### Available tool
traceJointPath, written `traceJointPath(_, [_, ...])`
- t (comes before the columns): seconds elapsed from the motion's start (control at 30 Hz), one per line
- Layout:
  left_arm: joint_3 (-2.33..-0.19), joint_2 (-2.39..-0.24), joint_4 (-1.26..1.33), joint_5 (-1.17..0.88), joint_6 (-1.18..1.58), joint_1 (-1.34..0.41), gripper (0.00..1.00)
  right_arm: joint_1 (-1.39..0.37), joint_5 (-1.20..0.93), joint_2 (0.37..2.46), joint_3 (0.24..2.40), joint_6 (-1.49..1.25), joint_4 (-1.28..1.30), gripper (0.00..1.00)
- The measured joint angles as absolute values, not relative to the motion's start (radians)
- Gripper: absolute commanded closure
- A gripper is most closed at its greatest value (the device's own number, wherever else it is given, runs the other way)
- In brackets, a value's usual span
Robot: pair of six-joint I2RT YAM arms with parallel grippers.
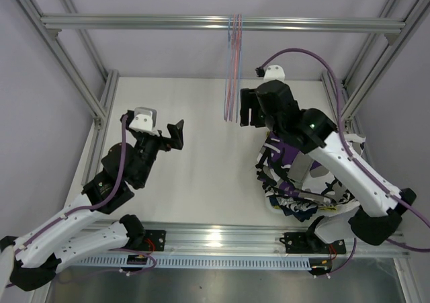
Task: Remove the trousers from the hanger
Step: Move the hanger to the clothesline.
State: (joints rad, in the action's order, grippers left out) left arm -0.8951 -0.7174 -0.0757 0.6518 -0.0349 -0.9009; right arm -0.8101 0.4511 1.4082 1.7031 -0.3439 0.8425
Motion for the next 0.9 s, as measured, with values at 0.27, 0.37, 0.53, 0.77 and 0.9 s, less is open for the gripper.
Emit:
traceJointPath(0.27, [-0.893, -0.697, -0.065, 0.678, -0.062, -0.901, 0.01, -0.815, 0.458, 1.178, 1.638, -0.322, 0.862, 0.15])
traceJointPath(0.37, [-0.893, -0.678, -0.059, 0.685, -0.072, -0.901, 0.01, -0.815, 0.498, 1.082, 1.579, -0.275, 0.854, 0.13])
traceJointPath(0.53, [-0.891, -0.660, -0.022, 0.714, -0.104, -0.901, 0.01, -0.812, 0.650, 0.944, 1.430, -0.184, 0.816, 0.10])
traceJointPath(0.77, [-0.815, -0.625, 0.100, 0.777, -0.205, -0.901, 0.01, -0.717, 0.798, 0.760, 1.106, -0.096, 0.725, 0.08])
traceJointPath(0.9, [-0.769, -0.621, 0.175, 0.810, -0.271, -0.900, 0.01, -0.683, 0.796, 0.589, 0.948, -0.058, 0.648, 0.05])
